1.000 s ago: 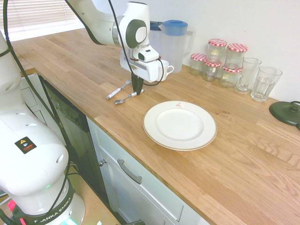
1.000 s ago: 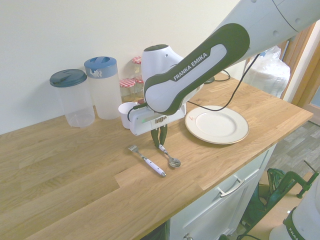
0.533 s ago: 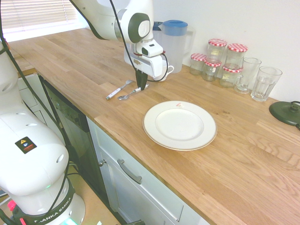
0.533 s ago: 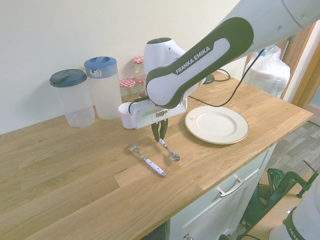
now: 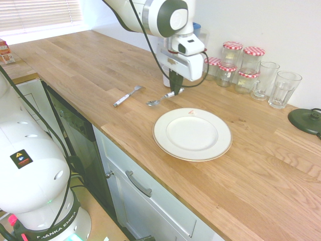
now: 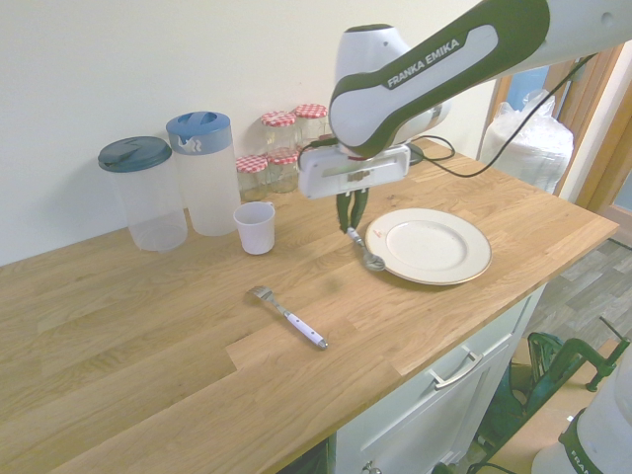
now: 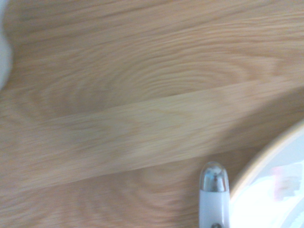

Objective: Put the spoon into the plate

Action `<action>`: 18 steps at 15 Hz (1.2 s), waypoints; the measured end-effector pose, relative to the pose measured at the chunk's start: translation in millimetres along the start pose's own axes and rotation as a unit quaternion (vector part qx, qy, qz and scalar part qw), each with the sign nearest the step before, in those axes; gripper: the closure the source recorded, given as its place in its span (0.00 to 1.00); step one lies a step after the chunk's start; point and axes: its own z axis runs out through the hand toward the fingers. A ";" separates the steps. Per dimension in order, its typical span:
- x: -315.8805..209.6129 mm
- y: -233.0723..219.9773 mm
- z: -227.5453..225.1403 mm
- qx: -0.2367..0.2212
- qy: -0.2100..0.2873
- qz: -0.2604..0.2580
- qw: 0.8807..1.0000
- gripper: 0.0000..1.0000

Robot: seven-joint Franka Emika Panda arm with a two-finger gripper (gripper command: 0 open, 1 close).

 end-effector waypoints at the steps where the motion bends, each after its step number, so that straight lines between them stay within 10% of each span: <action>1: 19.9 15.9 0.7 0.000 -0.001 0.011 1.000 1.00; 11: 92.8 79.9 40.8 -0.015 -0.018 0.051 0.998 1.00; 12: 95.9 82.2 45.7 -0.017 -0.019 0.053 0.998 0.00; 18: 100.5 86.0 51.3 -0.017 -0.022 0.051 0.998 0.00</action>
